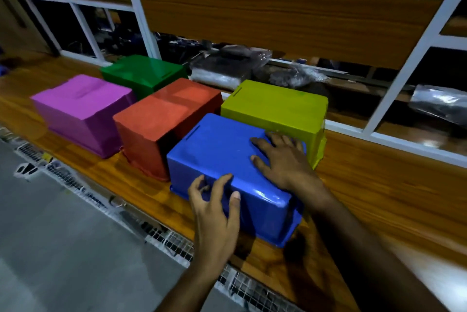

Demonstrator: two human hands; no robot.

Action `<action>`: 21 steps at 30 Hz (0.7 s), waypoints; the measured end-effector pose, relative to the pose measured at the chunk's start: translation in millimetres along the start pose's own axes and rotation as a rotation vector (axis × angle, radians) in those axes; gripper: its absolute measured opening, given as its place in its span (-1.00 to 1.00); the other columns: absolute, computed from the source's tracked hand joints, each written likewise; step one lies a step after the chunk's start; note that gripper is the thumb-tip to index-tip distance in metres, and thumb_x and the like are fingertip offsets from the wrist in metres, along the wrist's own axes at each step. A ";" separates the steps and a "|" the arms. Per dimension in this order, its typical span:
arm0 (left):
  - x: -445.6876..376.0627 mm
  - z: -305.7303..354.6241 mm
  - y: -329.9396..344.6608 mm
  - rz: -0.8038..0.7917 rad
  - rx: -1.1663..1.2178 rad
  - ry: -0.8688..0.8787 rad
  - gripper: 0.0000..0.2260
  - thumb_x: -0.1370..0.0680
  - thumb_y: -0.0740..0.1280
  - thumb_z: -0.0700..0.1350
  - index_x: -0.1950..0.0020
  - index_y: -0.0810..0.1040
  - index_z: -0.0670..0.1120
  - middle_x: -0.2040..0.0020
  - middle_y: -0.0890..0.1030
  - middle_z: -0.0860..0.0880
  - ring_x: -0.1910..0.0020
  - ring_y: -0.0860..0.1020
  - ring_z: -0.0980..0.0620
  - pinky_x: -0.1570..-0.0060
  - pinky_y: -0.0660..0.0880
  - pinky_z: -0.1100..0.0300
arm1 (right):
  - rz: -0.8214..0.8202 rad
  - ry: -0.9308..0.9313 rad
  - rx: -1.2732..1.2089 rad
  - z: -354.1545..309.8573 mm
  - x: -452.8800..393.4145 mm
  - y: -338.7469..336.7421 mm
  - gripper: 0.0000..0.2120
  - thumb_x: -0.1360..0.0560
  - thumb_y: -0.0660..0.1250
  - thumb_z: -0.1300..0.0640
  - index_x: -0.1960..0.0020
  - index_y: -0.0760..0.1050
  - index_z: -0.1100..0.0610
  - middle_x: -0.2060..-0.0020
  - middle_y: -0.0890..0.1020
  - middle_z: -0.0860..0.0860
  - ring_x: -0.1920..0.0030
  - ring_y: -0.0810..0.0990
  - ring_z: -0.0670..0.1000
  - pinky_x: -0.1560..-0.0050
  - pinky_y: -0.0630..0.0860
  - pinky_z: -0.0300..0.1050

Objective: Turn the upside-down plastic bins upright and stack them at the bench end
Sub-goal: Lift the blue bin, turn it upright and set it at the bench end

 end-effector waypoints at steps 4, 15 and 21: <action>-6.6 -14.8 -2.0 -0.030 0.113 -0.030 -0.72 -0.57 0.28 0.08 -0.28 0.50 0.16 -0.41 0.11 -0.03 -0.28 0.27 0.01 -0.16 0.25 0.32 | -0.070 0.095 0.068 0.5 -1.0 7.9 -0.41 -0.49 -0.16 -0.41 -0.52 -0.01 -0.37 -0.60 0.08 0.00 -0.54 0.08 0.21 -0.47 0.02 0.29; -22.3 -48.5 -40.0 -0.007 0.274 0.003 -0.79 -0.45 0.31 0.18 0.03 0.46 0.09 -0.16 0.29 -0.06 -0.14 0.38 -0.11 -0.17 0.36 0.21 | 0.052 0.312 0.066 -31.9 50.8 -6.4 -0.51 -0.43 0.08 -0.43 -0.26 0.28 -0.21 -0.10 0.40 0.09 -0.12 0.50 0.23 -0.09 0.46 0.12; -51.6 -93.3 -41.5 -0.113 0.323 -0.262 -0.35 -0.30 0.39 0.25 -0.30 0.38 0.01 -0.23 0.54 -0.06 -0.19 0.54 -0.10 -0.20 0.47 -0.11 | -0.008 0.384 -0.240 -16.5 57.2 -3.1 -0.41 -0.52 0.21 -0.29 -0.42 0.25 0.01 -0.23 0.49 0.19 -0.16 0.56 0.25 -0.11 0.48 0.01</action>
Point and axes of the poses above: each hand's wrist, its own x-axis away from the middle knuckle, its own y-axis out of the palm, z = x × y, the point moved 7 cm from there along -x, towards the middle knuckle
